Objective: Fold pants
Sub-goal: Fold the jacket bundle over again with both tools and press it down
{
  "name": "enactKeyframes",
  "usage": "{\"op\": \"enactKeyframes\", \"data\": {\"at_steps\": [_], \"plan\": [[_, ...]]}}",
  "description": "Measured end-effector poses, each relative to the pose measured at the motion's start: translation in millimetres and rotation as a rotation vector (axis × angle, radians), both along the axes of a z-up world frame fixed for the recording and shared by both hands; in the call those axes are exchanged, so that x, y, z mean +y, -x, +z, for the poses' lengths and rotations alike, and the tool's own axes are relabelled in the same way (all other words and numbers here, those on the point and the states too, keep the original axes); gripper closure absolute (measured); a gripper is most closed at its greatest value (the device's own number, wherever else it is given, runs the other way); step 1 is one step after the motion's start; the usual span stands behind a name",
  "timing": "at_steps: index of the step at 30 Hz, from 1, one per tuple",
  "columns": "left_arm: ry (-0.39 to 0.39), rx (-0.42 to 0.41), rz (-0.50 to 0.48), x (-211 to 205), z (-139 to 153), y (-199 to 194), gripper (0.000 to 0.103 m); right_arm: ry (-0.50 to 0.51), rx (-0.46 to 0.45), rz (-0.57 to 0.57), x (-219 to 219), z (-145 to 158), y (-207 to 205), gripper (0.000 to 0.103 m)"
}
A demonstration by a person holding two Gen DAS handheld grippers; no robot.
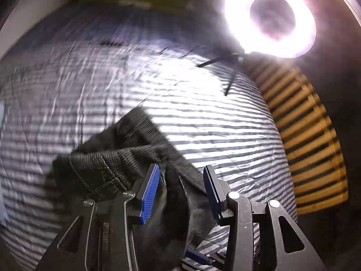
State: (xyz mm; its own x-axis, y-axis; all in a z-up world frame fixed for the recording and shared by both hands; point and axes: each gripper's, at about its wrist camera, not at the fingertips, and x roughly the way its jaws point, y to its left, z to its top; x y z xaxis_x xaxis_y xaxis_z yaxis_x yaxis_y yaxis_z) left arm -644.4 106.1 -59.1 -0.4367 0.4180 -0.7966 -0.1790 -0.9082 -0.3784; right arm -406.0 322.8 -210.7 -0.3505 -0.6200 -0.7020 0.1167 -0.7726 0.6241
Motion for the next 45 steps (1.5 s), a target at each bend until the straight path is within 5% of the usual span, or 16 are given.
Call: {"op": "enactKeyframes", "data": {"at_steps": [1,6,12,15,20,22,25,28,30,33,37,40,42,45], "plan": [[-0.003,0.020,-0.012,1,6,-3,0.048,-0.009,0.007,-0.007,2,1,0,0.081],[0.062,0.112,-0.009,-44,14,-48,0.045,0.013,0.037,-0.061,10,8,1,0.078],[0.186,0.029,0.051,-119,-57,-86,0.045,0.224,0.057,-0.119,17,21,6,0.045],[0.171,-0.008,0.081,-130,-90,-88,0.045,0.171,0.062,-0.129,-6,35,12,0.023],[0.138,-0.027,0.046,-122,-119,-90,0.045,-0.052,0.005,-0.156,-48,33,51,0.024],[0.115,-0.033,0.048,-119,-121,-89,0.046,-0.092,0.005,-0.115,-64,33,61,0.073],[0.095,-0.004,0.034,-110,-116,-94,0.045,-0.138,0.148,0.067,-90,66,58,0.079],[0.052,0.012,0.020,-104,-109,-95,0.045,-0.160,0.263,0.166,-85,88,58,0.080],[0.042,0.021,0.011,-105,-104,-93,0.045,-0.089,0.175,0.169,-62,65,80,0.080],[0.038,0.081,0.058,-116,-86,-83,0.046,-0.122,-0.027,0.080,-29,10,106,0.072],[0.022,0.112,0.073,-119,-71,-49,0.046,0.012,-0.042,0.018,-8,0,99,0.069],[0.118,0.128,0.064,-107,-78,-13,0.044,-0.030,-0.018,-0.013,-11,9,92,0.068],[0.230,0.041,0.093,-103,-108,15,0.044,-0.075,0.010,-0.033,-13,18,85,0.067],[0.248,0.064,0.101,-99,-110,11,0.042,-0.164,0.058,-0.085,-14,36,75,0.051]]}}
